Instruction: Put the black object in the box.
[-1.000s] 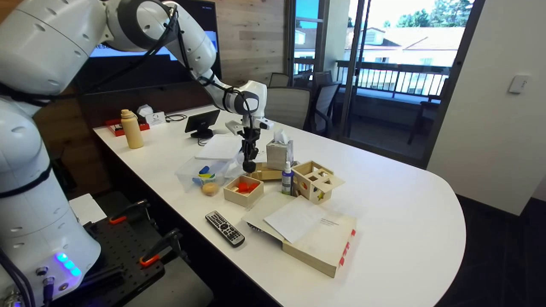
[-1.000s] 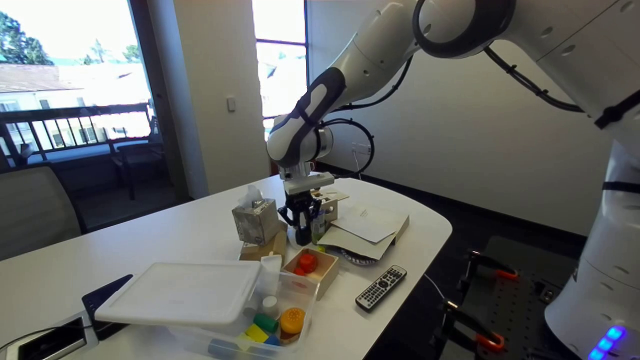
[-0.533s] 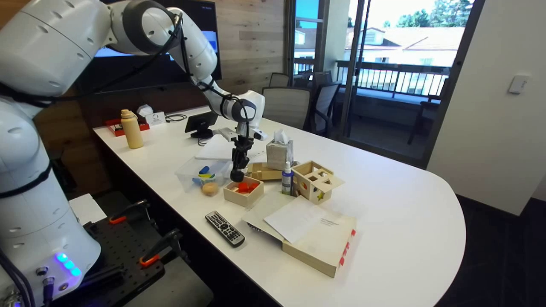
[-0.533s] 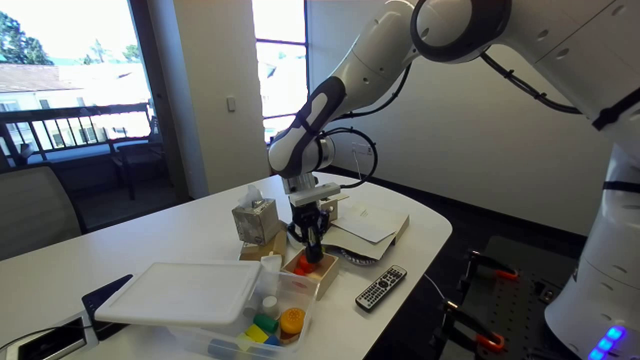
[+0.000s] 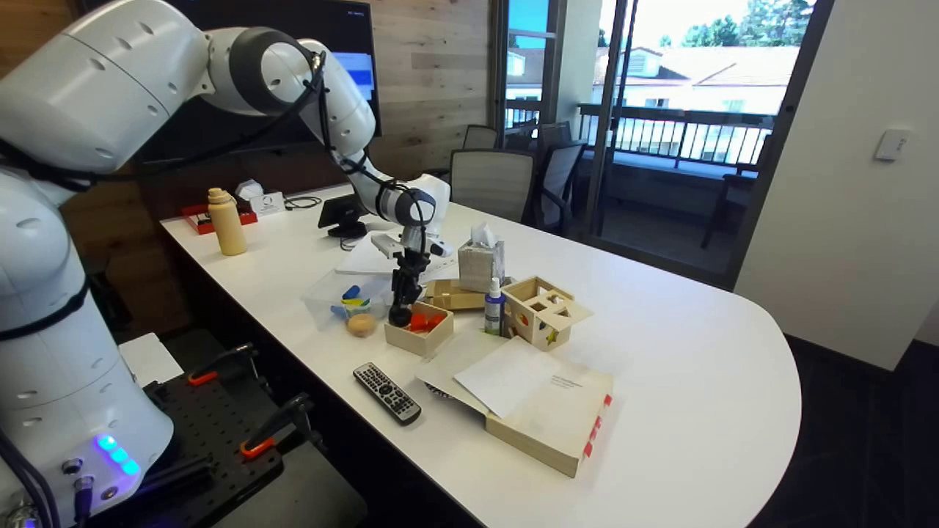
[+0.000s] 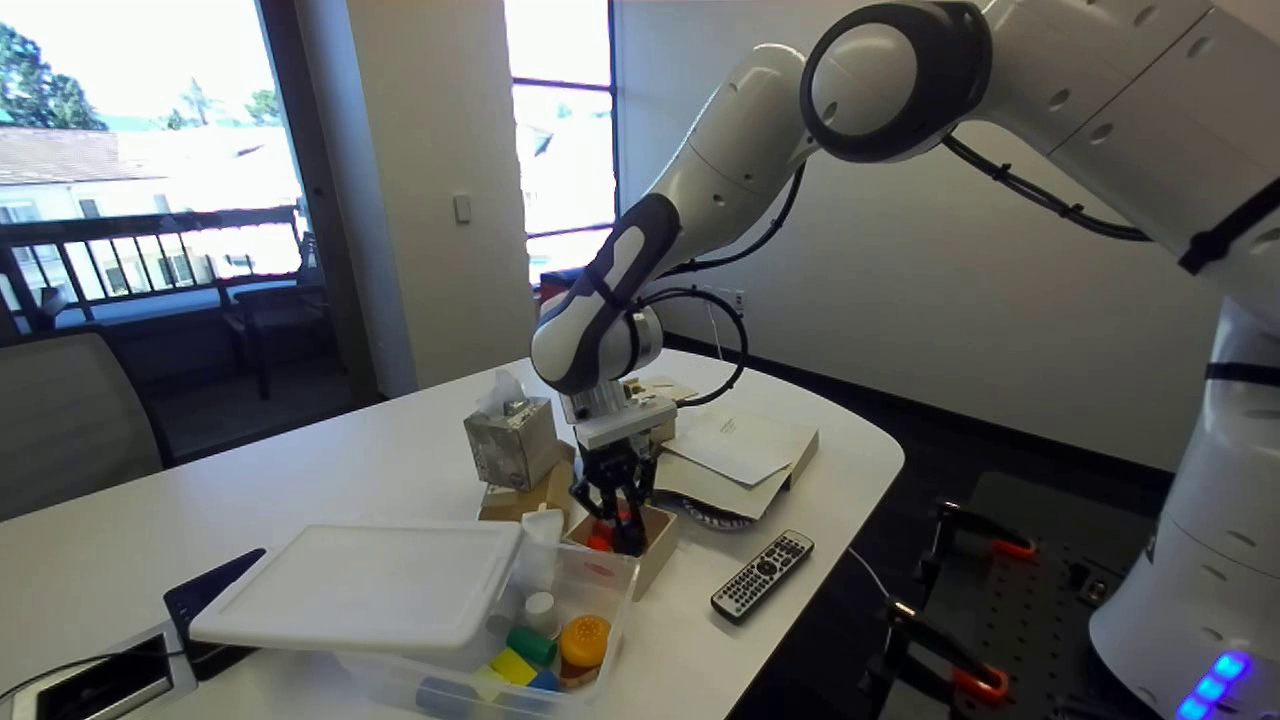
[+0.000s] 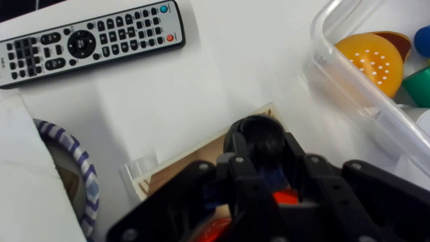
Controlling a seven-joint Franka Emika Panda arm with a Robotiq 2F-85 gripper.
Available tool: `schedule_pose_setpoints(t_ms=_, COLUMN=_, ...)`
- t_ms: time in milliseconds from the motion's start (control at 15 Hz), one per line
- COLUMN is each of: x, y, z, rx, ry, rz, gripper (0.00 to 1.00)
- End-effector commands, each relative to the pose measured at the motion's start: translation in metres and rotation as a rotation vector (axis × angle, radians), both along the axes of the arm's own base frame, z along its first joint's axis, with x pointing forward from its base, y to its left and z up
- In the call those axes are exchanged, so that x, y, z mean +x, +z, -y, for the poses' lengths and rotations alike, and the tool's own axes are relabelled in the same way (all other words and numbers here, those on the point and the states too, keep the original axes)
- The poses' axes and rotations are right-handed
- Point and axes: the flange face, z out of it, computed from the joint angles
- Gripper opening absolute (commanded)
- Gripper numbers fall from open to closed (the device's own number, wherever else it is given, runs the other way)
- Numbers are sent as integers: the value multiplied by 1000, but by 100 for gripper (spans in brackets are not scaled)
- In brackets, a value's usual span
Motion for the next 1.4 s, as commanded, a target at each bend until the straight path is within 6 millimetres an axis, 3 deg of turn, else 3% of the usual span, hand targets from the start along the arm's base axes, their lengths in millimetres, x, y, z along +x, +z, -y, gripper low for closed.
schedule_pose_setpoints(t_ms=0, x=12, y=0, z=1, rx=-25, ry=17, rz=34, gripper=7)
schedule_pose_setpoints(t_ms=600, x=18, y=-12, z=10, rx=-28, ry=5, rz=29, gripper=9)
schedule_pose_setpoints(t_ms=667, x=18, y=-15, z=10, rx=-26, ry=8, rz=28, gripper=54)
schedule_pose_setpoints(t_ms=800, x=17, y=-17, z=9, rx=-29, ry=9, rz=35, gripper=62)
schedule_pose_setpoints(t_ms=1133, x=23, y=-3, z=9, rx=-34, ry=7, rz=59, gripper=99)
schedule_pose_setpoints(t_ms=1333, x=29, y=23, z=10, rx=-39, ry=2, rz=91, gripper=100)
